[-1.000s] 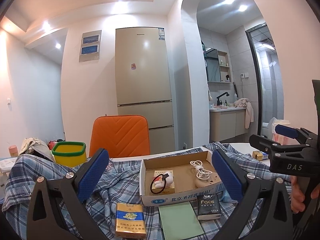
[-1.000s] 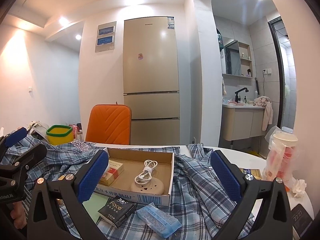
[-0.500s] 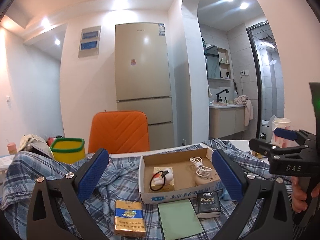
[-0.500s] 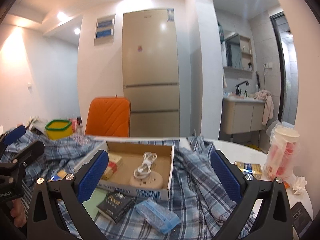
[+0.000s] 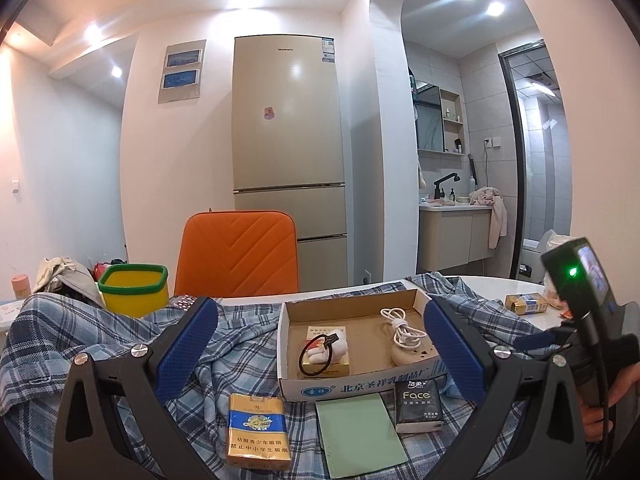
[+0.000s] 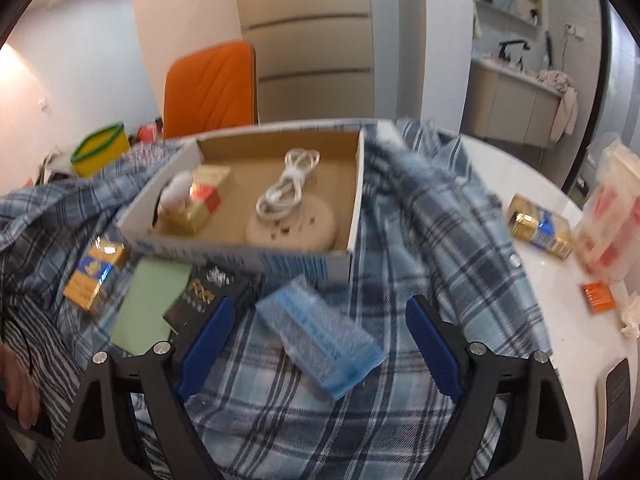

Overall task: Organize soft objects
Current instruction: 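Lower the right tool and grasp the blue wrapped snack bar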

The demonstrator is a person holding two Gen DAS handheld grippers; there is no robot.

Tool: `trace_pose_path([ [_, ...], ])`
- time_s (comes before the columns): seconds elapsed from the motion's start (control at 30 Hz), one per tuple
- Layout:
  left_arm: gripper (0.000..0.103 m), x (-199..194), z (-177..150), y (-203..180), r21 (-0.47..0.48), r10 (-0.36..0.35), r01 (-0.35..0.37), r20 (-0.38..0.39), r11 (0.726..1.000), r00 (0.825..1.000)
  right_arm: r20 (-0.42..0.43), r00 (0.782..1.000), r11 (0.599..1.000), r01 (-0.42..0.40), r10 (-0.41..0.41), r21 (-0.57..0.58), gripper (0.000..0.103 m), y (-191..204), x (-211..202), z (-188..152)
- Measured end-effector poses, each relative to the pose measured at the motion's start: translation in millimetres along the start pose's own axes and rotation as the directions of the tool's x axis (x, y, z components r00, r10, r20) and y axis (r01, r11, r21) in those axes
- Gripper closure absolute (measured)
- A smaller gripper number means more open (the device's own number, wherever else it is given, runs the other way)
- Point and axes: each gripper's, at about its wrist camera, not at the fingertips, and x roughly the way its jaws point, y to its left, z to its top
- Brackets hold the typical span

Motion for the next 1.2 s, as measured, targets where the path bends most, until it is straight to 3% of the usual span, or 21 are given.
trace_pose_path([
  [0.23,0.000,5,-2,1,-0.008,0.005,-0.006,-0.024,1.000,1.000,-0.089,0.996,0.999,0.025,-0.029,-0.049,0.039,9,17,-4],
  [0.47,0.000,6,-2,2,-0.010,0.007,-0.007,-0.027,1.000,1.000,-0.085,0.996,0.998,-0.005,0.000,-0.065,0.042,11,15,-4],
  [0.73,0.000,6,-2,3,-0.008,0.006,-0.007,-0.030,1.000,1.000,-0.050,0.987,0.963,-0.160,0.153,-0.216,0.044,39,-4,-11],
  [0.87,0.000,6,-2,3,-0.009,0.006,-0.006,-0.029,1.000,1.000,-0.003,0.998,0.972,-0.069,0.070,-0.223,0.044,42,-7,-12],
  [1.0,0.000,7,-2,3,-0.007,0.006,-0.006,-0.032,1.000,0.999,-0.068,0.997,0.989,-0.032,0.022,-0.147,0.044,27,8,-8],
  [1.2,0.000,11,-3,4,-0.007,0.005,-0.005,-0.047,1.000,0.999,-0.128,0.992,0.986,-0.009,-0.013,-0.167,0.045,28,22,-11],
])
